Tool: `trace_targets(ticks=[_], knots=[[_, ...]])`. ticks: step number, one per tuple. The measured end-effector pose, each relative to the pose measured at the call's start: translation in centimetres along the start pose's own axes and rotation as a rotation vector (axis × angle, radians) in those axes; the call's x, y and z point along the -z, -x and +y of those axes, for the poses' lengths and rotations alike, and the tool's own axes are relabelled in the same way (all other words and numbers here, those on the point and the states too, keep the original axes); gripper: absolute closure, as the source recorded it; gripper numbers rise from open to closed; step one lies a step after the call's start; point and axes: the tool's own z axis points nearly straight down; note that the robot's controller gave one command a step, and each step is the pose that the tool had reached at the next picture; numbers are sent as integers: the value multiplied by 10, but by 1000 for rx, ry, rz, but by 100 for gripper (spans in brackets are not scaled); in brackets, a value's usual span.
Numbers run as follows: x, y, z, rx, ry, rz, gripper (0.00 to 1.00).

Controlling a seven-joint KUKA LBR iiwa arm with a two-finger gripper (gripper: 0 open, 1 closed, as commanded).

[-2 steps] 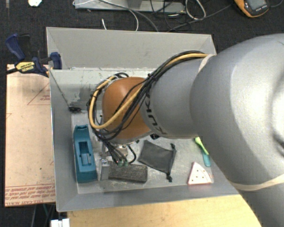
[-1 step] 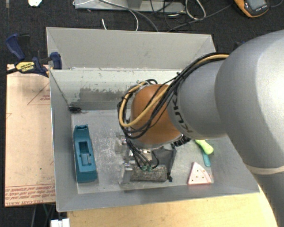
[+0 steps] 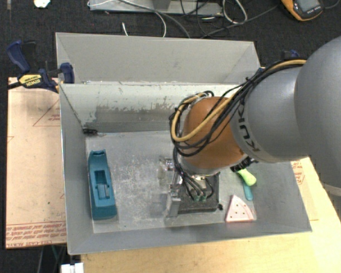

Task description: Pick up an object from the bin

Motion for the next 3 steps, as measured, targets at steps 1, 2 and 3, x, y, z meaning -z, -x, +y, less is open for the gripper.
trace_targets(ticks=[1,2,3], knots=[[-13,-4,-25,-4,-2,8,0],[-2,-15,-54,192,0,3,0],[49,-25,-68,59,0,8,0]])
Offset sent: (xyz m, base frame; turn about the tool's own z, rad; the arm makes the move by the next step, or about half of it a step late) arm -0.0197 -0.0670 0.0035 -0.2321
